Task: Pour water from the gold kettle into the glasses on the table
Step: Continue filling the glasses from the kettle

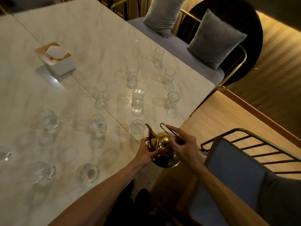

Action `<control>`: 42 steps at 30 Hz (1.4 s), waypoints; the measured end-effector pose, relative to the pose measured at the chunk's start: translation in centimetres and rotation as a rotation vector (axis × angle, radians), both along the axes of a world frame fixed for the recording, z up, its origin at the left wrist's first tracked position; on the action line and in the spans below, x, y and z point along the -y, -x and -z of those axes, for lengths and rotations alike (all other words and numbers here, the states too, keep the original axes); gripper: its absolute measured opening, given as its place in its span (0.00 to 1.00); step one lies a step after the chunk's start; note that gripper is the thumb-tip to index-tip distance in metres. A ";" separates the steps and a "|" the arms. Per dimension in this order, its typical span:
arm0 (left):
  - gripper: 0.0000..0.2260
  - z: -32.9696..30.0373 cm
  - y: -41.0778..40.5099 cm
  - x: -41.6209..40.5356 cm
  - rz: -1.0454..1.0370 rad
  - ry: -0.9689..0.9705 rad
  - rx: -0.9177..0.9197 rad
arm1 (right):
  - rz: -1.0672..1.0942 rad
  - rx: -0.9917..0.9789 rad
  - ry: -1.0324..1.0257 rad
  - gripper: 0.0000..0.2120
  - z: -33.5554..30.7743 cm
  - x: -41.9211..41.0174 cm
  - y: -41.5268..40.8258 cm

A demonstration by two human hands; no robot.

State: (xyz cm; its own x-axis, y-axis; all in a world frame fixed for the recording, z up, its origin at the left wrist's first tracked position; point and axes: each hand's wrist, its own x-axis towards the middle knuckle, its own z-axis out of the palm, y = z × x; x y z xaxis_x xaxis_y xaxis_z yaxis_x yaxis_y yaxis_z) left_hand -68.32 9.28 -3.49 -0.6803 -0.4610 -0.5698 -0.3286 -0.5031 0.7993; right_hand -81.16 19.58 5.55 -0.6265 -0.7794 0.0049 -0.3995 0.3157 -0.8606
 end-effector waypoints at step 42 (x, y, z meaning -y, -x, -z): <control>0.43 -6.6 -2.0 23.9 -0.158 0.165 -0.012 | -0.182 -0.005 0.170 0.20 -7.4 25.3 -0.7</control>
State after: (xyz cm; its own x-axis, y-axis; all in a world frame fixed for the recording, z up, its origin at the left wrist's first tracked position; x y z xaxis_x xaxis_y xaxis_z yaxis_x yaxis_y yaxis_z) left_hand -66.36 -14.59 3.16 -0.5981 -0.6487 -0.4706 -0.2463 -0.4099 0.8782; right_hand -80.45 -5.76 12.98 -0.4756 -0.8671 0.1481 -0.4406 0.0891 -0.8933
